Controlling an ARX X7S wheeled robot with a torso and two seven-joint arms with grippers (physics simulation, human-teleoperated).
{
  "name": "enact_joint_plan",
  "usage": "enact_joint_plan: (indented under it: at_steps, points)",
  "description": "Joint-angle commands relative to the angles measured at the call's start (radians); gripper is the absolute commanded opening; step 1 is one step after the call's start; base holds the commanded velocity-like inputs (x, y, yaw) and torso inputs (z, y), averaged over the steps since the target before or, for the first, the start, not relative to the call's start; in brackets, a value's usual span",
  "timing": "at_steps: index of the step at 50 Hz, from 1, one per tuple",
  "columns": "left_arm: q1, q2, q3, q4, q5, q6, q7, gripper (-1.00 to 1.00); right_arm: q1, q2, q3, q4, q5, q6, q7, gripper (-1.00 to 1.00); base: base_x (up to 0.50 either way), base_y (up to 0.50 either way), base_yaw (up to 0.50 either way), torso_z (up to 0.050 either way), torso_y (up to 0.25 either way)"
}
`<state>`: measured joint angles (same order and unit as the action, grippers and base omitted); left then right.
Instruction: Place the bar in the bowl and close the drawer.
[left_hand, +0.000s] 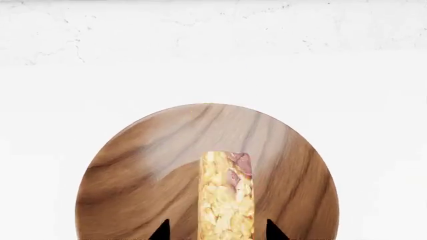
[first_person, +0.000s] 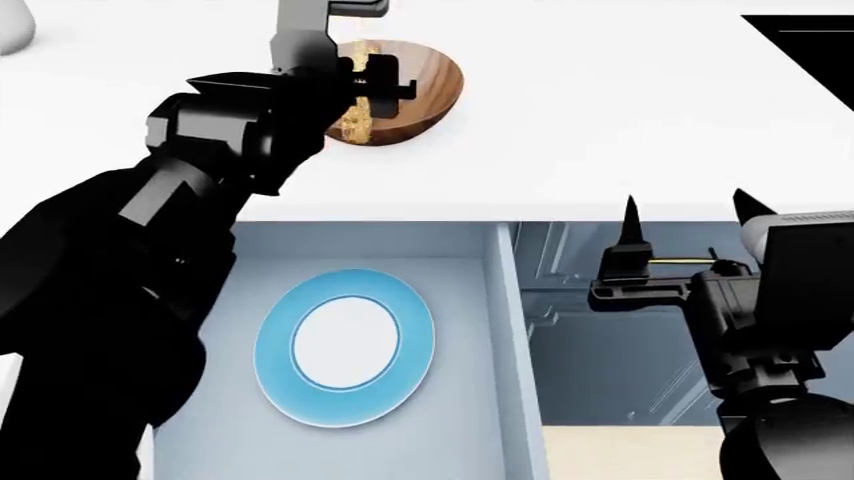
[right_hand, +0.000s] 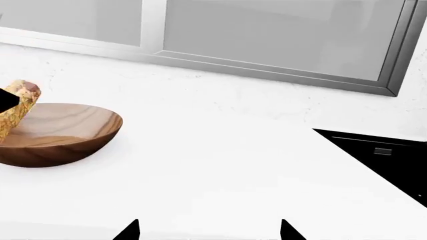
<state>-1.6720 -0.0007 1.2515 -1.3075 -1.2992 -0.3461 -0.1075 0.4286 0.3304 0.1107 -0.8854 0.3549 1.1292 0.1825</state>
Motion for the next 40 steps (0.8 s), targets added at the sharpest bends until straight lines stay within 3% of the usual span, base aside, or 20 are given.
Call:
enact_joint_plan:
  at_steps: [1,13,26,40]
  points:
    - [-0.005,0.000,-0.077,-0.001,0.064,-0.030,0.003,1.00,-0.008,0.002,-0.002,0.008,0.002,-0.014,0.003,1.00,0.00,0.00,0.00,0.000,0.000]
    - [-0.010,0.000,-0.154,-0.001,0.138,-0.030,0.008,1.00,-0.017,0.004,-0.003,0.013,0.007,-0.026,0.006,1.00,0.00,0.00,0.00,0.000,0.000]
    - [-0.059,0.000,-0.483,-0.001,0.437,-0.035,0.050,1.00,-0.009,0.003,-0.005,0.004,0.018,-0.015,0.014,1.00,0.00,0.00,0.00,0.000,0.000]
    - [-0.101,-0.012,-0.780,0.000,0.737,-0.068,0.151,1.00,0.002,-0.004,0.020,-0.036,0.048,0.014,0.020,1.00,0.00,0.00,0.00,-0.005,0.250]
